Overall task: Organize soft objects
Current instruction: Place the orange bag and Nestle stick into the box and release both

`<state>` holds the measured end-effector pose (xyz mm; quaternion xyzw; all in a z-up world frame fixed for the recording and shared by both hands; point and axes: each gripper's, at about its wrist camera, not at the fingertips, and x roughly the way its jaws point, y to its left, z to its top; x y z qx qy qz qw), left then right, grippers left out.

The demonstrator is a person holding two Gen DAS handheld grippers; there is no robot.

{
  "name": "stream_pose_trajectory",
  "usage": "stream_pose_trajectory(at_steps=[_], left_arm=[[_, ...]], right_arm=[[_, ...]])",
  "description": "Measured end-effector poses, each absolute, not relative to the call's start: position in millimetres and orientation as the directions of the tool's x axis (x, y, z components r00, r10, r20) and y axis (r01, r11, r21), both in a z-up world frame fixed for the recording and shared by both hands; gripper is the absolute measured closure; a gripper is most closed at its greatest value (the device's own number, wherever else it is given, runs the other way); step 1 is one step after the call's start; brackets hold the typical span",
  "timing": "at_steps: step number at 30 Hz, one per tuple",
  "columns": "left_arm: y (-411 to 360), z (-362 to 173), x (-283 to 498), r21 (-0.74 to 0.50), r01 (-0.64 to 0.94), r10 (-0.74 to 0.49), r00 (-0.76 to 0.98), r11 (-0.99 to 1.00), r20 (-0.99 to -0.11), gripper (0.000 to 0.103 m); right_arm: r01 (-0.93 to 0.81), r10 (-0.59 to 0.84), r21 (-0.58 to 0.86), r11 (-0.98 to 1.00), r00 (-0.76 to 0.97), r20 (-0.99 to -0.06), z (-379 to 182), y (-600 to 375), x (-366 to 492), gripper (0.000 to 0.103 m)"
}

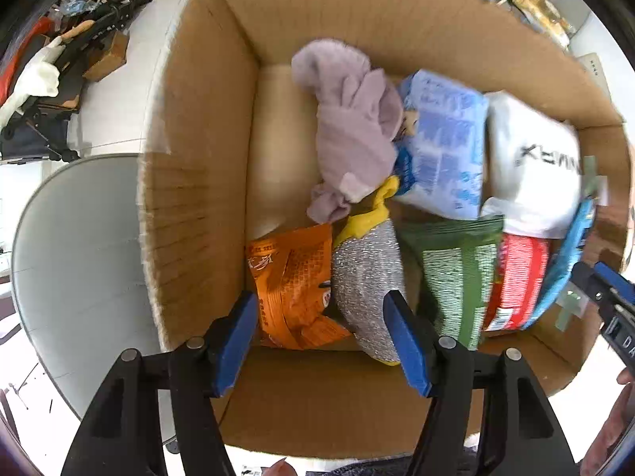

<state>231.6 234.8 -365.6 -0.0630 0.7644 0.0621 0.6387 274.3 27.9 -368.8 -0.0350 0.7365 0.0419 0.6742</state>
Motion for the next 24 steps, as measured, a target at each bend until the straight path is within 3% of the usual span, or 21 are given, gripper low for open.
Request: stream_pose_trajectory(at_steps=[3, 4, 8, 10, 13, 14, 24], left_arm=[[230, -348, 231, 0.001, -0.178, -0.024, -0.138, 0.984, -0.99, 0.036], [228, -342, 231, -0.006, -0.176, -0.027, -0.121, 0.984, -0.992, 0.026], [222, -315, 226, -0.003, -0.182, -0.011, -0.042, 0.983, -0.999, 0.006], [219, -306, 222, -0.005, -0.189, -0.008, -0.015, 0.982, -1.0, 0.001], [220, -297, 215, -0.008, -0.198, -0.006, 0.011, 0.98, -1.0, 0.001], [220, -297, 214, -0.005, -0.202, -0.002, 0.019, 0.979, -1.0, 0.001], [214, -277, 194, 0.027, -0.211, 0.048, 0.094, 0.977, -0.994, 0.001]], right_arm=[[-0.119, 0.022, 0.032, 0.992, -0.085, -0.996, -360, 27, 272, 0.046], [-0.123, 0.025, 0.035, 0.992, -0.085, -0.996, -356, 29, 270, 0.044], [-0.149, 0.064, 0.078, 0.986, -0.091, -0.994, -344, 34, 255, 0.015], [-0.162, 0.076, 0.09, 0.983, -0.09, -0.993, -339, 36, 246, 0.011], [-0.168, 0.082, 0.098, 0.981, -0.098, -0.992, -338, 36, 236, 0.006], [-0.169, 0.083, 0.099, 0.981, -0.096, -0.992, -338, 35, 230, 0.0], [-0.14, 0.052, 0.058, 0.988, -0.046, -0.998, -324, 20, 214, 0.0]])
